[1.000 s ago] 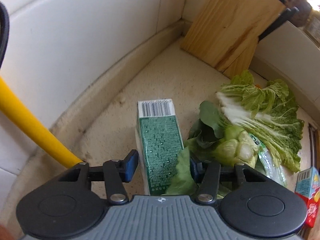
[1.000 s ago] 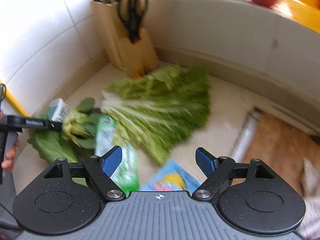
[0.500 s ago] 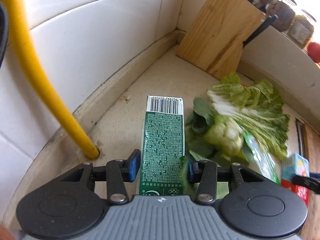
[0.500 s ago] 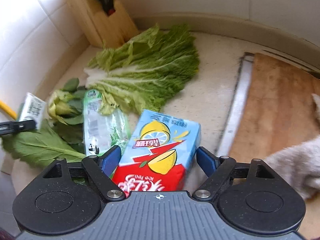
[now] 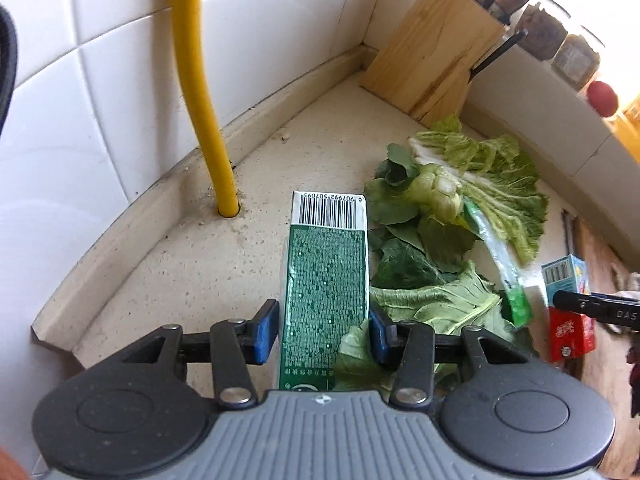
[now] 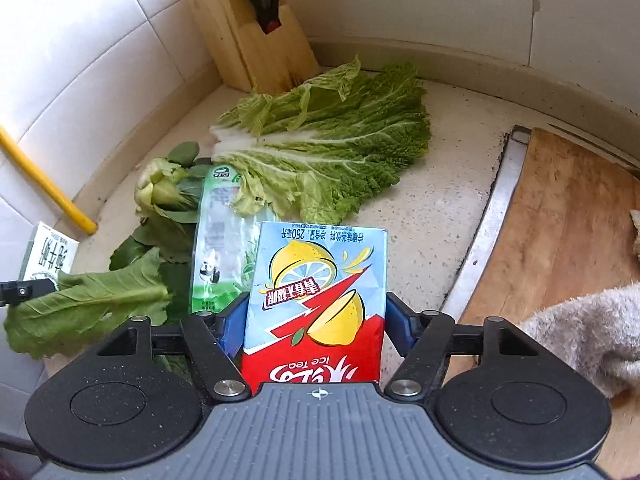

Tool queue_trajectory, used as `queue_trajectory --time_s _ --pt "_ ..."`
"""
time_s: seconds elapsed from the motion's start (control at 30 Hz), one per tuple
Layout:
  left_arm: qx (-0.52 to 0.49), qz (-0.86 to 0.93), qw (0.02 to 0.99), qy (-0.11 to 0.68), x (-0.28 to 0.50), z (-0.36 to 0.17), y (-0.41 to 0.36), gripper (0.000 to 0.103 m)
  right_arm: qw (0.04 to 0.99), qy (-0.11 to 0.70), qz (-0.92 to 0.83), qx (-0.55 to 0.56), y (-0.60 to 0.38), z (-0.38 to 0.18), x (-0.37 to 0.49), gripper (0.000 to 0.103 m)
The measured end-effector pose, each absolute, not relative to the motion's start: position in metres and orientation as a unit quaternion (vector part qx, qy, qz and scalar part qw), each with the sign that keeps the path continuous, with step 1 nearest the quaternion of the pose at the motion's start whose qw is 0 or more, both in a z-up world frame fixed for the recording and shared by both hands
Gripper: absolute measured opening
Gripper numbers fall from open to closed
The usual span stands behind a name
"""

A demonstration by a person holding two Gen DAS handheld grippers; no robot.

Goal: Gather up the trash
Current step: 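Close the left gripper on the green carton while the right grasps the ice tea box, then lift both cartons and carry them over the black bin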

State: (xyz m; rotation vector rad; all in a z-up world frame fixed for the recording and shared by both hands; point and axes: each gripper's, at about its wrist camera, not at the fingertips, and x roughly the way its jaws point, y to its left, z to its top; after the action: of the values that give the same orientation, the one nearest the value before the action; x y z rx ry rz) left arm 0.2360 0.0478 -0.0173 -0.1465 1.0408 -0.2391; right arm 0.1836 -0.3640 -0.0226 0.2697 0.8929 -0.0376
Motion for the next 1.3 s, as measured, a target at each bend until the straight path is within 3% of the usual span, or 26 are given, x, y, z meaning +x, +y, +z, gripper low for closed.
queue_trajectory --time_s 0.33,0.4,0.47,0.53,0.57,0.67,0.87,1.3 --pt "-0.071 -0.104 0.857 0.500 0.241 -0.036 0.047 0.052 0.886 0.446 -0.006 0.127 -0.351 -0.034 0.188 0.075" --pt "-0.075 -0.114 0.858 0.495 0.246 -0.034 0.048 0.061 0.885 0.448 -0.004 0.124 -0.349 -0.035 0.190 0.076" --pt "-0.070 -0.109 0.851 0.509 0.258 -0.038 0.044 0.062 0.884 0.453 -0.001 0.116 -0.347 -0.037 0.193 0.077" --pt "-0.031 -0.083 0.842 0.533 0.269 -0.048 0.035 0.059 0.887 0.449 -0.005 0.112 -0.347 -0.037 0.193 0.075" --pt "-0.023 -0.076 0.841 0.536 0.272 -0.050 0.033 0.046 0.888 0.446 -0.003 0.115 -0.347 -0.037 0.192 0.075" --pt "-0.029 -0.065 0.843 0.533 0.276 -0.045 0.038 0.036 0.888 0.438 0.000 0.136 -0.355 -0.038 0.190 0.074" --pt "-0.059 -0.071 0.871 0.482 0.268 -0.012 0.043 0.036 0.896 0.408 -0.006 0.175 -0.369 -0.030 0.183 0.074" --pt "-0.024 -0.099 0.917 0.387 0.242 0.055 0.027 0.036 0.921 0.344 0.007 0.181 -0.375 0.009 0.169 0.074"
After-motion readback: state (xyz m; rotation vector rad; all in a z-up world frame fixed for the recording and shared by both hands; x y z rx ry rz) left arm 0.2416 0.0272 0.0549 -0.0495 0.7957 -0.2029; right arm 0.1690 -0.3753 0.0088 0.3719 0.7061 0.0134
